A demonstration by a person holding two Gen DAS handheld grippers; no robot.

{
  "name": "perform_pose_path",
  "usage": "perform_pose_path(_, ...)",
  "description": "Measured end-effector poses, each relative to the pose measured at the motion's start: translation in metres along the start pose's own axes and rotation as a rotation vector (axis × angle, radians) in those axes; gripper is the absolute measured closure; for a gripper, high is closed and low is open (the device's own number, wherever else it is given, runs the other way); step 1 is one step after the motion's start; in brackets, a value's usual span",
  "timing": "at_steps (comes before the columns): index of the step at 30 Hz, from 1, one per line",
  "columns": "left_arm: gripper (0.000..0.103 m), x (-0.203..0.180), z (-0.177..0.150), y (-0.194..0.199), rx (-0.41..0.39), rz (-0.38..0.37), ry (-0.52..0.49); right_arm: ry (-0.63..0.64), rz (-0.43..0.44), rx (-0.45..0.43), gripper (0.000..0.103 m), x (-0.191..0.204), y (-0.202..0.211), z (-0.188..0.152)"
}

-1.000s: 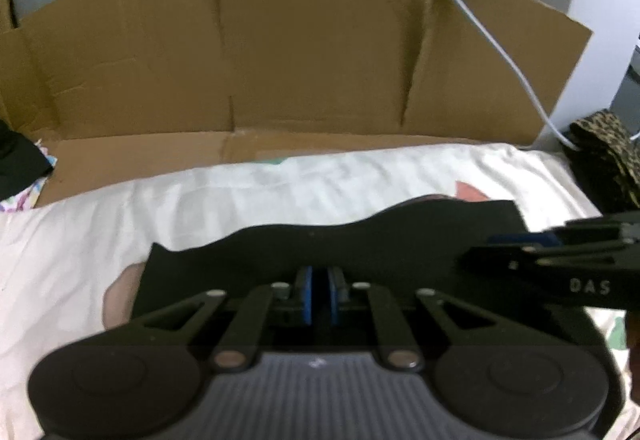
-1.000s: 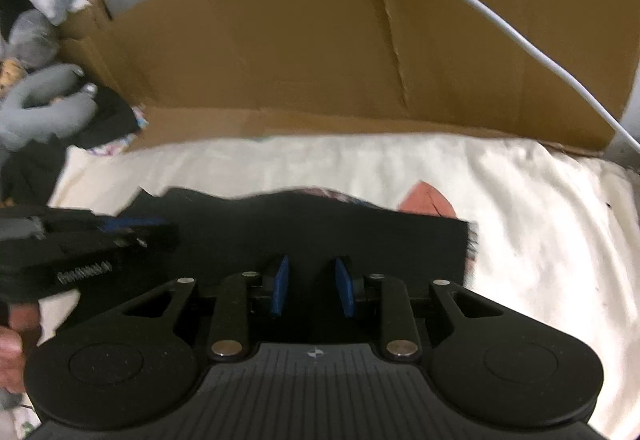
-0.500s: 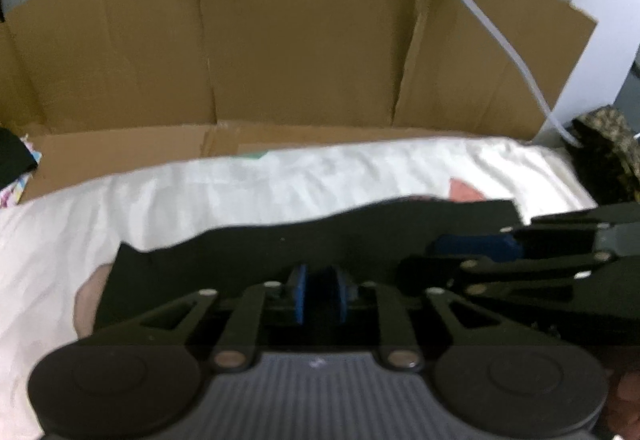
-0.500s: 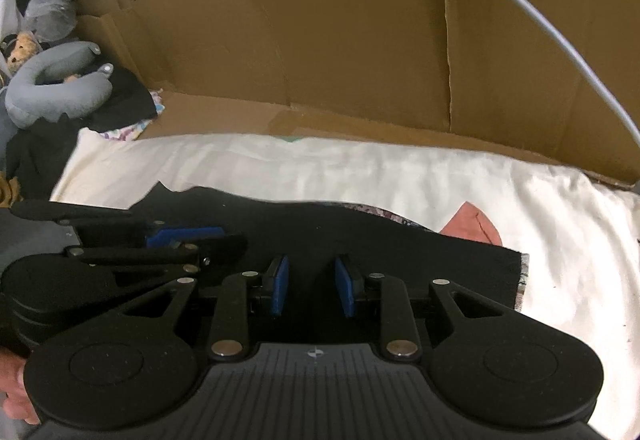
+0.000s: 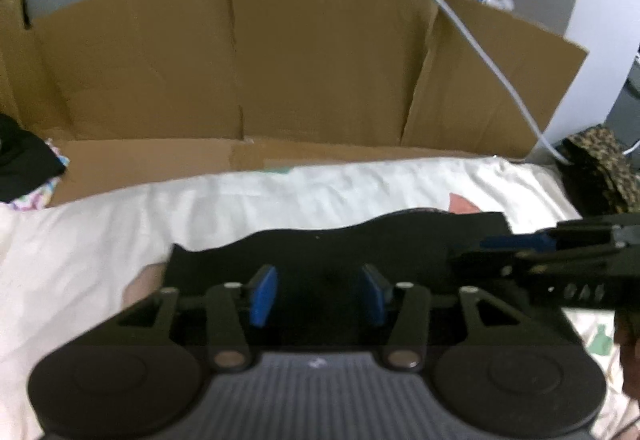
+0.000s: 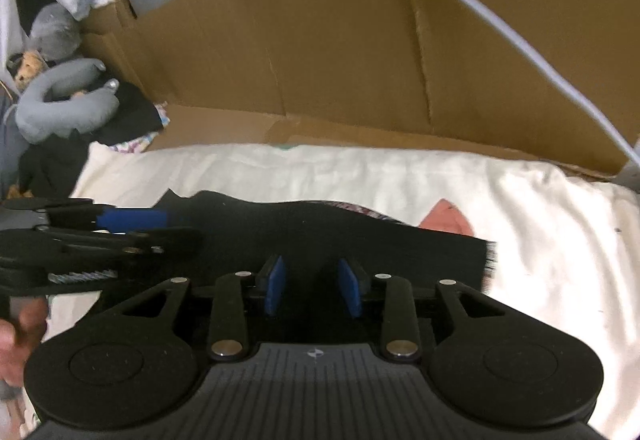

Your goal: Fold clothes

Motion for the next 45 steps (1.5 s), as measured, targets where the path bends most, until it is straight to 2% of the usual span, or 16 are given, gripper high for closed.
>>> perform_pose_path(4,0.047,0.003,-0.008,0.03,-0.022,0.007,-0.025,-0.023,0.018,-0.031,0.064,-0.003,0.028,-0.002)
perform_pose_path(7,0.045,0.009,-0.018,0.048,-0.031,0.048,-0.03,-0.017,0.031,-0.042,0.064,0.0,0.046,-0.009)
perform_pose_path(12,0.045,0.029,-0.038,0.077,-0.032,0.105,0.04,0.009,0.032,-0.041,0.063,0.009,0.067,-0.028)
perform_pose_path(17,0.046,0.045,-0.064,0.097,-0.008,0.145,0.091,0.015,0.028,-0.028,0.057,0.011,0.09,-0.054)
perform_pose_path(24,0.047,0.055,-0.104,0.107,0.076,0.153,0.154,-0.004,0.007,-0.002,0.058,0.006,0.119,-0.087)
perform_pose_path(33,0.048,0.054,-0.132,0.117,0.108,0.144,0.182,-0.032,-0.039,0.031,0.057,-0.002,0.14,-0.12)
perform_pose_path(37,0.049,0.057,-0.14,0.114,0.119,0.118,0.223,-0.081,-0.053,0.04,0.058,-0.01,0.142,-0.134)
perform_pose_path(41,0.049,0.054,-0.146,0.107,0.135,0.075,0.221,-0.117,-0.06,0.066,0.057,-0.021,0.133,-0.144)
perform_pose_path(45,0.049,0.051,-0.154,0.099,0.151,0.072,0.203,-0.096,-0.068,0.096,0.057,-0.024,0.12,-0.15)
Point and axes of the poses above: each gripper's, at about its wrist camera, not at the fingertips, and y roughly against the way its jaws point, x to its left, z to its top, the point moved 3 cm from there along -y, roughly the way its jaws point, and after that the axes turned 2 degrees about -x, right-handed, at the moved point
